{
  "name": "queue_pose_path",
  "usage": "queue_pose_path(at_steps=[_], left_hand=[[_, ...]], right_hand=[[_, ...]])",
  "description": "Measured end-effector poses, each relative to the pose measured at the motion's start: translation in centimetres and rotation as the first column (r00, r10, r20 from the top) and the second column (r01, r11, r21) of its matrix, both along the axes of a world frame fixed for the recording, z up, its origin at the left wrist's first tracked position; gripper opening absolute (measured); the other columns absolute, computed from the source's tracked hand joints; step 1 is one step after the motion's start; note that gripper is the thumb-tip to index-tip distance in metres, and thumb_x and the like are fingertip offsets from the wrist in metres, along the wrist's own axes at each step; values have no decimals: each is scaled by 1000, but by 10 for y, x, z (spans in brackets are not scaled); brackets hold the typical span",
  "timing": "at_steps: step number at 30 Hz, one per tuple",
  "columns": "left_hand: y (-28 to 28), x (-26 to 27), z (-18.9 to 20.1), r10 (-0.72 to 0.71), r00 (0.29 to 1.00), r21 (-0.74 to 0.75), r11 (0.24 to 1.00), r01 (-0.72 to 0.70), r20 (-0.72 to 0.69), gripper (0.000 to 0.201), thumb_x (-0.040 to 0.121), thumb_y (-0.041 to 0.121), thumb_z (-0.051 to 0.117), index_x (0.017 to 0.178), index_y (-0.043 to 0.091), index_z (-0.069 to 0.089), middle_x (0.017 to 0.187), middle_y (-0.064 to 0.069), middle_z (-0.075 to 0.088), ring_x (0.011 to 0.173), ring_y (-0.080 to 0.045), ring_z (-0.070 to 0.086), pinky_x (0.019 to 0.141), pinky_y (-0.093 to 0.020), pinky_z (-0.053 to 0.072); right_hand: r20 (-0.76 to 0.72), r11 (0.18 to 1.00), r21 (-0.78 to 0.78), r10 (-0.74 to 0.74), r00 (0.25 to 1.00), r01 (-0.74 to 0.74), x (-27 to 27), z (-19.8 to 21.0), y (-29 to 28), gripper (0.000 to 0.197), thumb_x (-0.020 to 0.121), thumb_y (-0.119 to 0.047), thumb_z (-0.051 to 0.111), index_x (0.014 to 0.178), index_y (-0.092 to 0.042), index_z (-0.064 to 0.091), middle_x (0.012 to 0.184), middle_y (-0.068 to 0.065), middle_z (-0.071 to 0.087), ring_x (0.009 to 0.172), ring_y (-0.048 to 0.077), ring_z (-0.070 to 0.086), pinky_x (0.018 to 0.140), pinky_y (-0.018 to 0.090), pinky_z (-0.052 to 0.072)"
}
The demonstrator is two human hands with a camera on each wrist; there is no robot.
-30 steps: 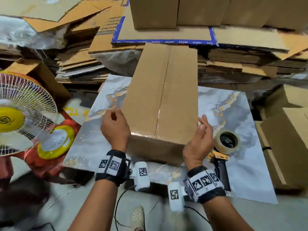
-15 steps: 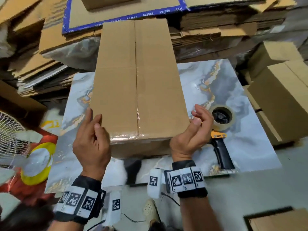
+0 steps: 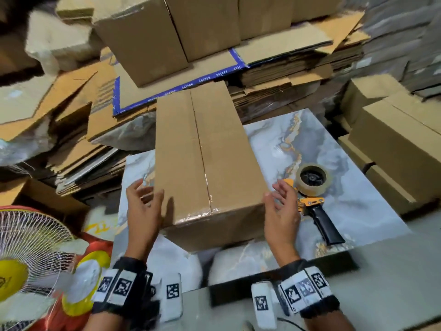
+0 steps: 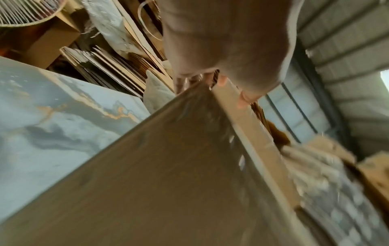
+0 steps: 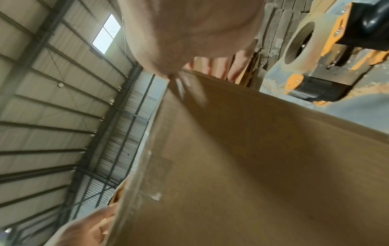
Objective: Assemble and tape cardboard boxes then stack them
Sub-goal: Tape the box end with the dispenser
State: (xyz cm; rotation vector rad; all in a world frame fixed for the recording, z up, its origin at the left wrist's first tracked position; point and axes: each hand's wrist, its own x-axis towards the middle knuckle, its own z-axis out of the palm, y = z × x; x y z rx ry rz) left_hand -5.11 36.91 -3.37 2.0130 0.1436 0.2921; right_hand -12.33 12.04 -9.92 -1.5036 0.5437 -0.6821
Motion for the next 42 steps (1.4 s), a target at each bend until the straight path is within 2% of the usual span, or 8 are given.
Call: queue_pose_path(at_steps=[6,14,17,22,29,33,38,42], left_hand=[[10,27,-10,-276,928,-203,952,228,-251,76,87,39,68,155,27,38,153,10,44,140,-8,42,121,-41,29],[18,-58,-30,-103,985,38,993,110,-141,46,104,31,44,147,19,52,141,-21,56,136,-34,45,114,-43,37],[7,-92,-27,-19,992,216,975,47,-127,46,106,21,39,151,19,45,141,-20,48,114,-7,35,92,-24,35],[-20,-107,-12,-106,986,371,917,147,-128,42,107,29,41,148,27,49,119,-7,42,88,-20,50,74,-28,38],[24,-56,-5,-57,974,593,800,-87,219,37,90,12,68,127,11,63,121,-15,56,114,-31,48,93,-48,48],[62,-19,2,-38,982,832,526,178,-186,77,88,17,59,156,16,24,165,-21,12,152,-45,4,120,-62,12],[74,-20,2,-43,952,874,385,297,-304,81,92,33,55,159,22,11,164,-10,12,151,-34,10,116,-69,11],[93,-28,11,-311,921,759,533,375,-236,55,88,34,53,143,31,48,147,1,42,132,-24,35,116,-56,24]], right_hand=[[-427,798,-294,383,819,-527,3,47,-10,66,93,-17,64,152,-25,36,148,4,37,133,18,40,100,20,28],[-624,489,-323,535,570,-811,14,66,-28,87,81,1,71,153,-31,34,150,4,37,130,24,50,103,29,43],[-618,478,-388,499,607,-788,31,71,-27,82,83,9,63,155,-21,34,153,9,39,138,26,42,104,28,37],[-619,509,-571,249,745,-644,53,69,-16,66,92,1,59,151,-21,40,164,14,22,152,28,22,114,40,34],[-564,361,-660,342,752,-659,35,100,38,38,96,-24,62,133,-21,59,162,7,31,149,25,29,116,39,33],[-649,131,-651,415,638,-748,18,92,92,48,91,-50,62,133,-26,57,160,9,34,147,28,31,111,42,37],[-745,-98,-662,191,639,-743,26,89,95,67,86,-53,62,145,-34,38,158,1,31,141,25,31,106,43,32],[-798,-23,-596,120,590,-802,53,106,70,66,82,-26,69,141,-30,40,148,0,40,135,26,38,101,44,40]])
